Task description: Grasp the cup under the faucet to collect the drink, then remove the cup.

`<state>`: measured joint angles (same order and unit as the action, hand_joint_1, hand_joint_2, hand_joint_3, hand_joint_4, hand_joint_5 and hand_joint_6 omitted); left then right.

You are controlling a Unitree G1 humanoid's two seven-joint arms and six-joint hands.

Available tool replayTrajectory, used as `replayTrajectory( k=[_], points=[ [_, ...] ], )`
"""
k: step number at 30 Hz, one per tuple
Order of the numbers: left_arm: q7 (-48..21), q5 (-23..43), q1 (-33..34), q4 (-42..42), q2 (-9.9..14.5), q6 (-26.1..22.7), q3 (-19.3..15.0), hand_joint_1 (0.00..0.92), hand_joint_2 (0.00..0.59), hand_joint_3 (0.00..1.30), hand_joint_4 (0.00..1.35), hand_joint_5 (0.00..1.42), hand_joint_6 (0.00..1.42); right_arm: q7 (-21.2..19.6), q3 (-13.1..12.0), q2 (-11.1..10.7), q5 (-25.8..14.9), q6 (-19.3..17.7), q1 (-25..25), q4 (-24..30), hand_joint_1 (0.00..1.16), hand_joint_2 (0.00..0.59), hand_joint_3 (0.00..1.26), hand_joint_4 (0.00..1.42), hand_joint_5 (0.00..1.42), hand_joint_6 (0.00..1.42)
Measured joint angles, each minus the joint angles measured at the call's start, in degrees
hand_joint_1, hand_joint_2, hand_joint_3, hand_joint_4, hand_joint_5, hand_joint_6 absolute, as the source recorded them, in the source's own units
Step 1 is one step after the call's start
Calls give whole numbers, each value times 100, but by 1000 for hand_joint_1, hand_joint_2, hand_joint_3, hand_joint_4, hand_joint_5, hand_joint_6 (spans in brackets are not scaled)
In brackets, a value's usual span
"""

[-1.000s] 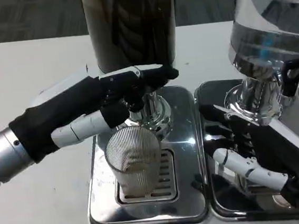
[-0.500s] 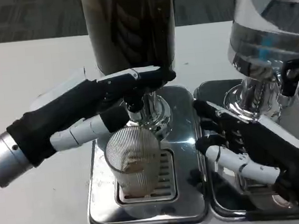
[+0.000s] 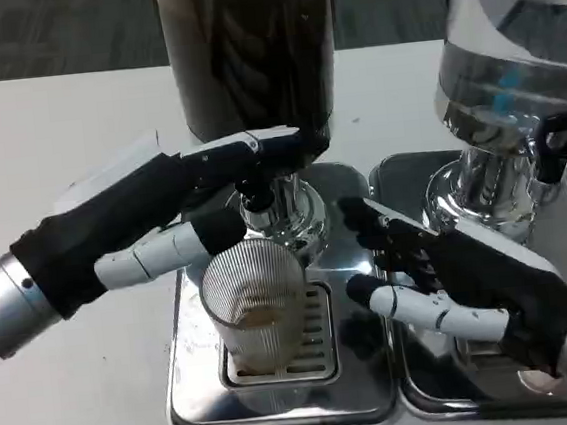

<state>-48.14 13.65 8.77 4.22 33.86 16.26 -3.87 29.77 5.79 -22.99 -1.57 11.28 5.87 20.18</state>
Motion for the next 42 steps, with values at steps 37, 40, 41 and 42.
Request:
replayTrajectory(
  k=[37,40,41,42],
  points=[
    [321,-420,-252,199,59,535,-1,0,61,214,104,121,40,283,22,-69,-40,-46,-74,-203,444,210,0,0,0,0],
    [353,-439,-259,201,86,566,2,0,61,214,104,120,40,408,96,-140,-40,-100,-184,-239,446,207,0,0,0,0],
    [364,-444,-260,202,87,571,2,0,61,214,104,120,40,425,113,-152,-40,-111,-220,-259,447,207,0,0,0,0],
    [367,-444,-262,201,88,575,2,0,61,214,104,120,40,427,120,-164,-39,-132,-245,-270,448,206,0,0,0,0]
  ],
)
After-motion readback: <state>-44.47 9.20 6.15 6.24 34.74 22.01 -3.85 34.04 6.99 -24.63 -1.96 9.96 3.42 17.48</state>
